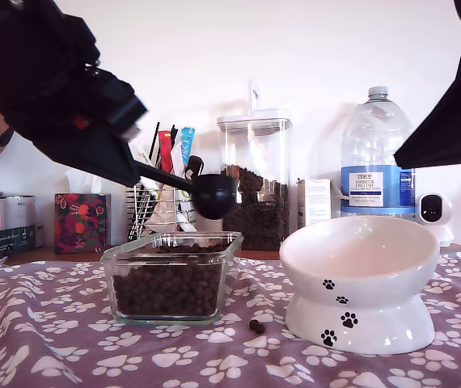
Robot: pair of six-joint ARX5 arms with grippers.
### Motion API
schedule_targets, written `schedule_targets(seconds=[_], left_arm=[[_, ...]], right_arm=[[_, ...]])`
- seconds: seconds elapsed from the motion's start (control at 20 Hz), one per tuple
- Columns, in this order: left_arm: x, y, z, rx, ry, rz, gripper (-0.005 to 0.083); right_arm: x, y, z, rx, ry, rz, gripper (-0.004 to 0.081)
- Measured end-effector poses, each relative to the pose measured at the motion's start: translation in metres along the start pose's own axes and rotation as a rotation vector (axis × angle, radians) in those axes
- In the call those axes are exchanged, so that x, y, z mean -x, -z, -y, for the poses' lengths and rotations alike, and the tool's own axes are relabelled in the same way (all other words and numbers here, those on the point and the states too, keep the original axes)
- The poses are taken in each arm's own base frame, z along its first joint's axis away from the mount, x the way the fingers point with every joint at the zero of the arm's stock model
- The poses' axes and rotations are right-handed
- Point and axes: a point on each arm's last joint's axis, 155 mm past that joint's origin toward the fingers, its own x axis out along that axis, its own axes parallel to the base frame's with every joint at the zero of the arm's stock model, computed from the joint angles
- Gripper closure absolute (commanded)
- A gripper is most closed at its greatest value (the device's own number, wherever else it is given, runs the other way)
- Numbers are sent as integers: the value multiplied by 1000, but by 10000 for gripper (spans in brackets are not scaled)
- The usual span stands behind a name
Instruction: Measure one spoon of cat food and pour it into the food bowl
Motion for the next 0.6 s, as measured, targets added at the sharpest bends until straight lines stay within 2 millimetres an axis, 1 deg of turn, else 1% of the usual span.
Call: schedule_targets(seconds=[0.05,0.15,0.3,0.45,0.55,0.6], left_arm=[[1,-3,2,-15,25,16,795],[3,-15,6,-46,57,66,795],[7,-30,20,-90,132,134,795],[10,-39,32,-94,198,175,795],[13,-46,37,-89,232,209,795],[15,-52,41,-86,251,233,795]], right_arm=[[0,1,-4,-1,-24,-5,770],[0,2,-9,-15,-49,-10,771],[2,3,-9,-30,-49,-13,773],[10,2,-11,-27,-50,-2,773],[18,-5,-14,-20,-54,25,773],[22,-14,-16,-13,-58,54,773]])
